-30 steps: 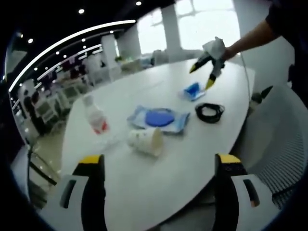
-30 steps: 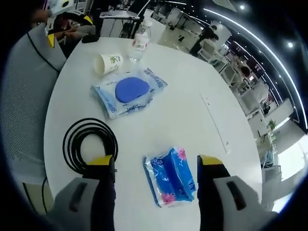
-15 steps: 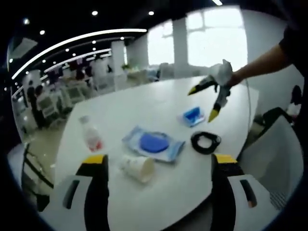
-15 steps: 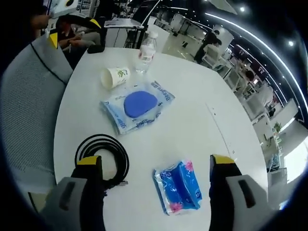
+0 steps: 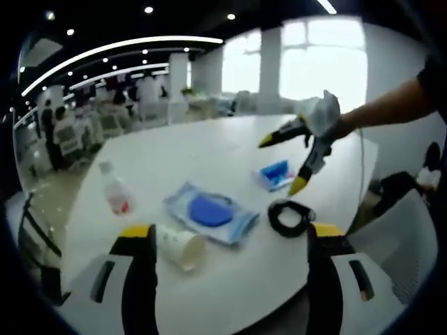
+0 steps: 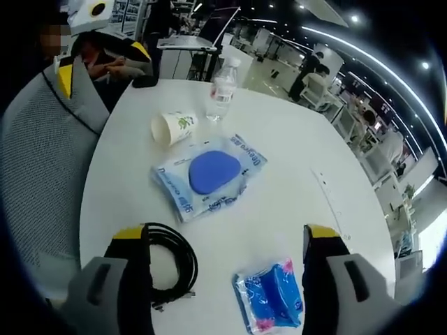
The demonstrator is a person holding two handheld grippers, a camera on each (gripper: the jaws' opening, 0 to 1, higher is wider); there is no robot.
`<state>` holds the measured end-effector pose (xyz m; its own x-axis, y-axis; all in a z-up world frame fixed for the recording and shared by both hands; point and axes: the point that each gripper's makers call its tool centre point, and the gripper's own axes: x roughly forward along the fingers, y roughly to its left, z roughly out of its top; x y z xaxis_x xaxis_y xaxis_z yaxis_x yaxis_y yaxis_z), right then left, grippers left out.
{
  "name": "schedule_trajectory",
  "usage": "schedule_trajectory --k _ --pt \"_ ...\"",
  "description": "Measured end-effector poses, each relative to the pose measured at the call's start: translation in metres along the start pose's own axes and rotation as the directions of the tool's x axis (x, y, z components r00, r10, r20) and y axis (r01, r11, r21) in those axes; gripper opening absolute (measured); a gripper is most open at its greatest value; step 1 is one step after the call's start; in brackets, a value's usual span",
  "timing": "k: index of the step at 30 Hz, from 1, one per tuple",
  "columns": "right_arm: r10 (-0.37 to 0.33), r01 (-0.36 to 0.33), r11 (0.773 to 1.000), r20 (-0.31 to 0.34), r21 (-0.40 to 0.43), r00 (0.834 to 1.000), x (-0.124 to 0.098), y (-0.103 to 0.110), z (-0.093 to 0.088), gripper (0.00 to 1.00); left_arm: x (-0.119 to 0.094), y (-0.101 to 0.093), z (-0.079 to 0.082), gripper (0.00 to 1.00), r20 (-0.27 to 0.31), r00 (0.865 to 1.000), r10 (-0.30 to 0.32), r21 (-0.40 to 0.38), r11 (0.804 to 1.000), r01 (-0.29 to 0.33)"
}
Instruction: Arrange the tabletop items into an orderly group along one side of the table until the central work area is clear of visible clutter.
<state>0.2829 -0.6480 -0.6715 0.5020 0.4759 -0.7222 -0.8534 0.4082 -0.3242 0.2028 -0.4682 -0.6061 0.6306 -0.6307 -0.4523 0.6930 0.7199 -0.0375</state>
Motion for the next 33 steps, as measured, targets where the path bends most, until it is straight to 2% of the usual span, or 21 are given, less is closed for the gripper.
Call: schedule_trajectory --k 7,15,23,26,33 --pt "0.030 -0.030 0.999 0.001 -0.036 1.000 0.023 0.016 0.004 0.78 -0.009 0.004 0.002 0.91 0.031 1.000 -0.002 -0.007 1.000 0.002" --pt "0.058 -0.059 0.997 -0.019 -0.051 0.998 0.045 0.026 -0.001 0.67 -0.018 0.009 -0.004 0.94 0.024 1.000 0.014 -0.010 1.000 -0.013" --pt "0.085 -0.087 0.995 -0.040 -0.056 0.996 0.059 0.031 -0.001 0.49 -0.028 0.012 -0.008 0.98 0.013 1.000 0.025 0.046 0.999 -0.026" --pt "0.121 -0.125 0.989 -0.055 -0.079 0.991 0.066 0.041 -0.002 0.43 -0.035 0.016 -0.007 0.98 0.014 0.999 0.041 0.076 0.996 -0.041" --pt "0.153 -0.159 0.983 -0.071 -0.097 0.986 0.080 0.052 -0.003 0.32 -0.049 0.037 -0.003 0.98 0.031 0.996 0.088 0.068 0.994 -0.090"
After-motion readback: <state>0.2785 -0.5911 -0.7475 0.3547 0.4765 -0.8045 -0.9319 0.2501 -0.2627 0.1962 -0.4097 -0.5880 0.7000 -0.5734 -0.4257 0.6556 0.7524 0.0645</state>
